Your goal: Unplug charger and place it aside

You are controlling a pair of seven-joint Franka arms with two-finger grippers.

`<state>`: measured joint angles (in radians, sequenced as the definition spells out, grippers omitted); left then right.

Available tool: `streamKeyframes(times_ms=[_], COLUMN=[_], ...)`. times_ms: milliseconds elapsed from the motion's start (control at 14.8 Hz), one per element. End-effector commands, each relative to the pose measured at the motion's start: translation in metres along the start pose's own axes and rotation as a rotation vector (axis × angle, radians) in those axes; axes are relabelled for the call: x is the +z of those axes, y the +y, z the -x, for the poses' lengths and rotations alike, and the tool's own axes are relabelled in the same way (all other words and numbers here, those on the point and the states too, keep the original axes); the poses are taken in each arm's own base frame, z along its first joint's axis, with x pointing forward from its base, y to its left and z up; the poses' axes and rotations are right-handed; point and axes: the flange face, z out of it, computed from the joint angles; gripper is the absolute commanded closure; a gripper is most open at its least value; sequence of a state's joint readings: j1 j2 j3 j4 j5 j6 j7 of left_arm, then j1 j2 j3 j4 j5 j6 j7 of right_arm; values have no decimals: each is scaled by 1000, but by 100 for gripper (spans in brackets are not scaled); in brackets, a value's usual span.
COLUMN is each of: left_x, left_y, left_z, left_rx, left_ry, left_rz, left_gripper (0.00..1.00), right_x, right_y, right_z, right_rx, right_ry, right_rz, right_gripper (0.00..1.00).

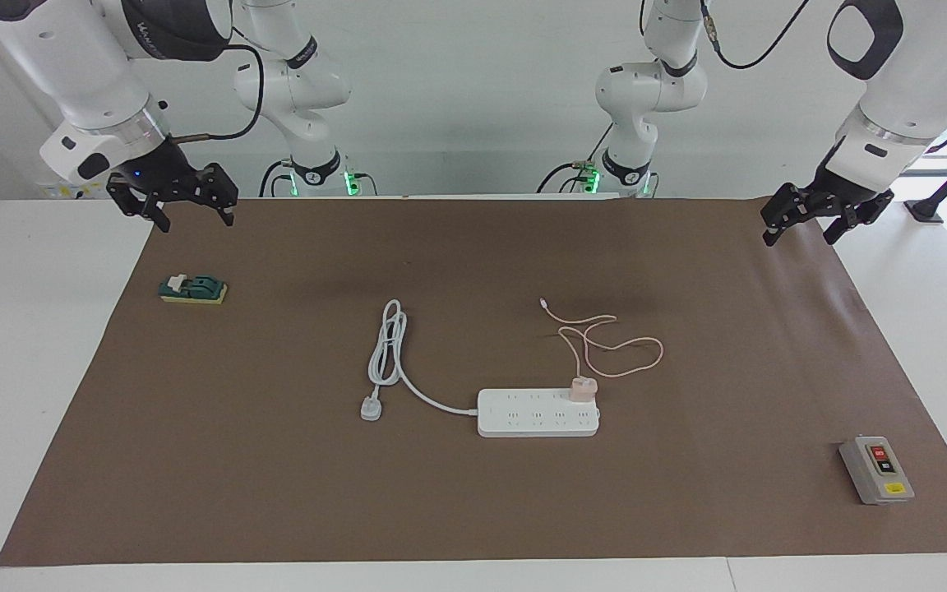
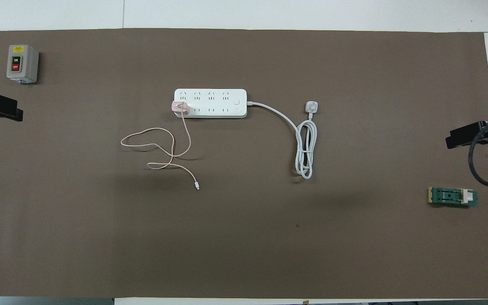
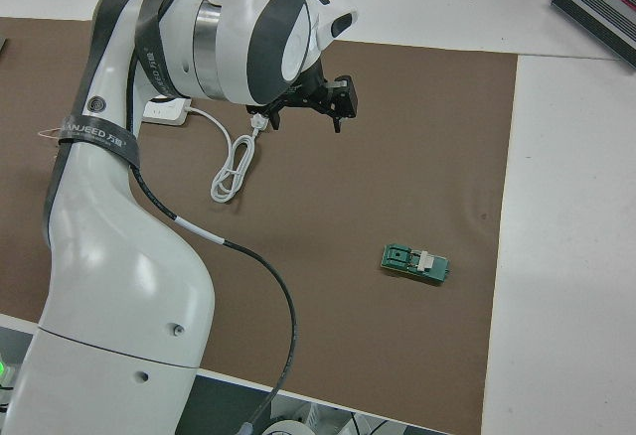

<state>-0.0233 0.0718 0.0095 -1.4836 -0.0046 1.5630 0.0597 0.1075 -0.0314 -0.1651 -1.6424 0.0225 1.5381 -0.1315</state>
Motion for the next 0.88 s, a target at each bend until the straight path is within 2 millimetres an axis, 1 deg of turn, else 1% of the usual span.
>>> streamKeyframes(times_ms=[0,135,339,542,609,677,812], left_x=[-3,-2,-2,-3,-2,-2,-4], left_y=[7,6,4,4,4,5,14], left_z=[2,3,3,4,4,2,-3], left_rx=[96,141,127,124,109,48,-70], left_ry=[-16,-24,-22,-22,-24,-19,15], left_rz=[-12,-10,-8,-8,-8,-10,-11], left_gripper=[0,0,0,0,0,0,0], right_x=[-3,-3,-1,6,5,5,4], right_y=[1,1,5,0,-2,-7,-9], right_z=[4,5,7,8,8,7,6], right_rx=[-18,-16,-8,-20,-17,-28,-34], right_ry=[7,3,-3,-7,-6,-7,-2], right_rz=[-19,-18,-17,-21,-21,-19,-19], right_gripper=[0,0,0,0,0,0,0])
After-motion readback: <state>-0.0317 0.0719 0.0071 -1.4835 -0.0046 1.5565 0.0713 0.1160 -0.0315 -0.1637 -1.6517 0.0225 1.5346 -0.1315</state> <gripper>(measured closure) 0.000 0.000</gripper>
